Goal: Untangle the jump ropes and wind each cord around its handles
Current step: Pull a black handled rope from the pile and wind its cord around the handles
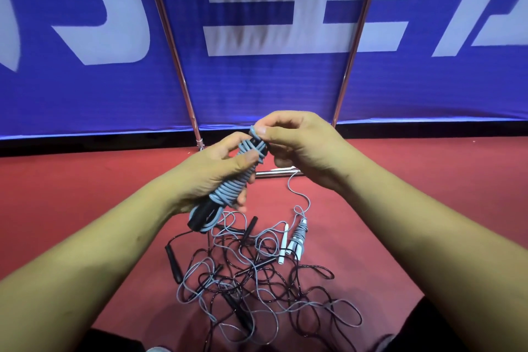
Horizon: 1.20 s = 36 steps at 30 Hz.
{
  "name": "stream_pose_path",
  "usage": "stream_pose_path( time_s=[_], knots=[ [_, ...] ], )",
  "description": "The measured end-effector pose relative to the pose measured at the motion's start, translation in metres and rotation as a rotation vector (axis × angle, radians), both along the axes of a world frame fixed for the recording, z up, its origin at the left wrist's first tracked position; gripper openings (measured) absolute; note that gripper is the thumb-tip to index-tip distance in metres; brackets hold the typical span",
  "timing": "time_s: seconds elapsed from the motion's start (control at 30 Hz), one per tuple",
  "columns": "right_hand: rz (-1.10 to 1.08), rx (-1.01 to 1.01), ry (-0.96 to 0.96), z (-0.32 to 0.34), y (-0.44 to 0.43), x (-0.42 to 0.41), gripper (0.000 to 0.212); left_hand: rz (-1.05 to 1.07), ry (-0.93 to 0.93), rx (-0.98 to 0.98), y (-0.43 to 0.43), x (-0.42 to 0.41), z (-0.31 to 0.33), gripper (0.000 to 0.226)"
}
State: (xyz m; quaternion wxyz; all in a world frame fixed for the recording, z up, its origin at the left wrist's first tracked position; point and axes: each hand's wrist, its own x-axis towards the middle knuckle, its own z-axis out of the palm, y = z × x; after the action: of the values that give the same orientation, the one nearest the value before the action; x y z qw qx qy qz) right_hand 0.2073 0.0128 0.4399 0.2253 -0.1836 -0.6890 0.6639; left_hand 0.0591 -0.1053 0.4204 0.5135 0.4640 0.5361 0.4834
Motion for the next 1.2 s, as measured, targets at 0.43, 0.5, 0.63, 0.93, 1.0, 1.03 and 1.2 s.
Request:
stream_pose_path(
  time_s=[0.43, 0.5, 0.63, 0.93, 1.0, 1.03, 1.2],
  knots=[
    [-0.217, 0.212, 0.04, 0.041, 0.012, -0.025, 0.017, 0.348, 0.447, 0.234, 0.029, 0.004, 0.028, 0.015],
    [-0.228, 0.229, 0.049, 0.057, 0.02, -0.031, 0.019, 0.367, 0.385, 0.225, 0.038, -0.001, 0.038, 0.019],
    [-0.267, 0.089, 0.15, 0.086, 0.042, -0.046, 0.025, 0.307, 0.271, 0.205, 0.063, -0.015, 0.068, 0.022],
    [-0.305, 0.318, 0.27, 0.198, 0.1, -0.096, 0.023, 0.332, 0.351, 0.408, 0.13, -0.069, 0.166, 0.037],
    [-0.302, 0.382, 0.286, 0.226, 0.113, -0.107, 0.025, 0.34, 0.423, 0.421, 0.142, -0.085, 0.186, 0.055],
    [-0.293, 0.393, 0.289, 0.236, 0.118, -0.112, 0.025, 0.353, 0.454, 0.438, 0.147, -0.091, 0.192, 0.051],
    [-0.312, 0.421, 0.259, 0.277, 0.148, -0.148, 0.019, 0.513, 0.598, 0.555, 0.178, -0.129, 0.219, 0.031]
  ],
)
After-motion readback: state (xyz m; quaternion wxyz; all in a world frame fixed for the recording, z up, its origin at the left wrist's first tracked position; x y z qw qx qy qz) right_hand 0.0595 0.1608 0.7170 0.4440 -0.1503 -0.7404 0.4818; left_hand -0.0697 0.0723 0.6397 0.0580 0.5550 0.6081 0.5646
